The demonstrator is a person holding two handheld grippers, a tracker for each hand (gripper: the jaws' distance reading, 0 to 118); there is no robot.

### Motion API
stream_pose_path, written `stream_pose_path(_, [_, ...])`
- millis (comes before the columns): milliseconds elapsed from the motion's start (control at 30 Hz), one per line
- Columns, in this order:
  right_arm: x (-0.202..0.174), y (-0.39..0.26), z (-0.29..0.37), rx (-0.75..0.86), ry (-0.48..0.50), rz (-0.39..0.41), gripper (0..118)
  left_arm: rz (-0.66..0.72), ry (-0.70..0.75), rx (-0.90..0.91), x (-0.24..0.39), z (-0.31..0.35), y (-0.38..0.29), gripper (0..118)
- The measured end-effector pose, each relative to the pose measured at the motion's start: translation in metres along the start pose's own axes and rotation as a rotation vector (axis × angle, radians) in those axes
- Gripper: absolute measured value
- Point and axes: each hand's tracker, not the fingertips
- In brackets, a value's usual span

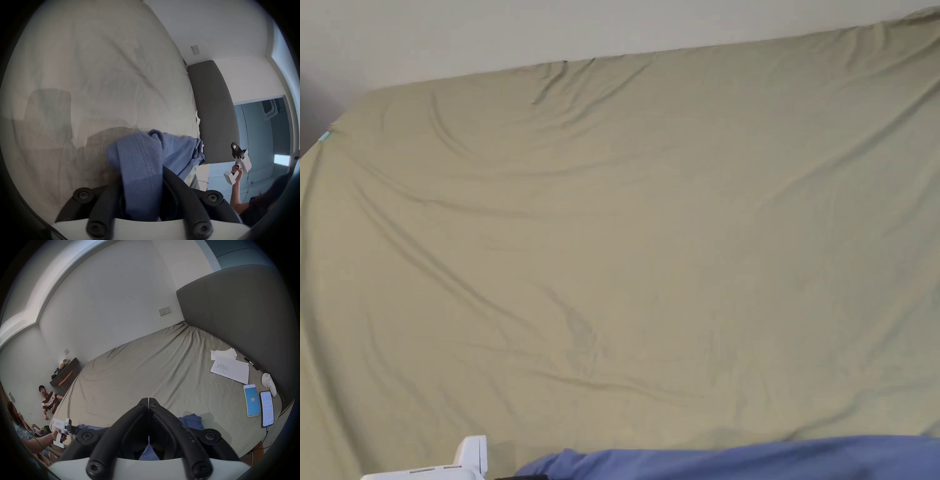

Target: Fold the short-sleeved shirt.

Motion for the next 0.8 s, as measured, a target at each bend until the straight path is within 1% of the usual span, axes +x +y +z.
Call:
stream_pose_path(100, [-0.002, 0.000, -0.002, -0.002, 0.005, -0.002, 1, 0.012, 0.073, -0.031, 0.010, 0.007, 0.006, 7])
stream_pose_path(167, [-0.005, 0.000, -0.002, 0.000, 0.014, 0.003, 1, -0.002, 0.094, 0.001, 0.008, 0.024, 0.010, 7])
stream_pose_path(200, [-0.006, 0.001, -0.002, 0.000, 0.019, 0.006, 1, 0.010, 0.107, 0.018, 0.004, 0.038, 0.012, 7])
stream_pose_path(267, [-0.007, 0.002, -0.002, 0.001, 0.031, 0.015, 1, 0.078, 0.171, 0.094, -0.007, 0.067, 0.016, 7])
stream_pose_path(333, [-0.007, 0.003, -0.002, -0.001, 0.035, 0.022, 1, 0.119, 0.267, 0.128, -0.009, 0.099, 0.014, 7])
stream_pose_path(367, [-0.007, 0.003, -0.002, -0.001, 0.037, 0.023, 1, 0.112, 0.341, 0.131, -0.006, 0.109, 0.012, 6])
stream_pose_path(400, [-0.007, 0.003, -0.002, -0.001, 0.043, 0.022, 1, 0.084, 0.424, 0.124, 0.003, 0.115, 0.008, 7])
stream_pose_path(433, [-0.006, 0.001, -0.004, -0.001, 0.049, 0.017, 1, 0.094, 0.473, 0.133, 0.025, 0.112, -0.001, 7])
stream_pose_path(467, [-0.004, 0.000, -0.005, -0.002, 0.053, 0.010, 1, 0.108, 0.511, 0.136, 0.041, 0.109, -0.008, 7])
stream_pose_path(500, [-0.003, -0.001, -0.007, -0.004, 0.059, 0.004, 1, 0.072, 0.543, 0.134, 0.064, 0.099, -0.017, 6])
stream_pose_path(567, [-0.002, -0.004, -0.010, -0.006, 0.076, -0.013, 1, -0.053, 0.631, 0.132, 0.109, 0.079, -0.030, 6])
stream_pose_path(600, [-0.008, -0.003, -0.011, -0.006, 0.091, -0.020, 1, -0.131, 0.634, 0.137, 0.132, 0.062, -0.039, 6])
stream_pose_path(633, [-0.010, -0.003, -0.011, -0.007, 0.104, -0.024, 1, -0.180, 0.597, 0.124, 0.152, 0.042, -0.046, 6])
stream_pose_path(667, [-0.009, -0.004, -0.010, -0.007, 0.112, -0.023, 1, -0.172, 0.565, 0.136, 0.167, 0.022, -0.053, 6])
stream_pose_path(733, [-0.009, -0.004, -0.006, -0.006, 0.118, -0.017, 1, -0.193, 0.461, 0.114, 0.178, -0.019, -0.057, 6])
stream_pose_path(767, [-0.008, -0.004, -0.004, -0.004, 0.121, -0.014, 1, -0.208, 0.457, 0.087, 0.189, -0.045, -0.060, 6])
stream_pose_path(800, [-0.005, -0.004, 0.001, -0.003, 0.120, -0.013, 1, -0.253, 0.458, 0.053, 0.201, -0.076, -0.065, 6])
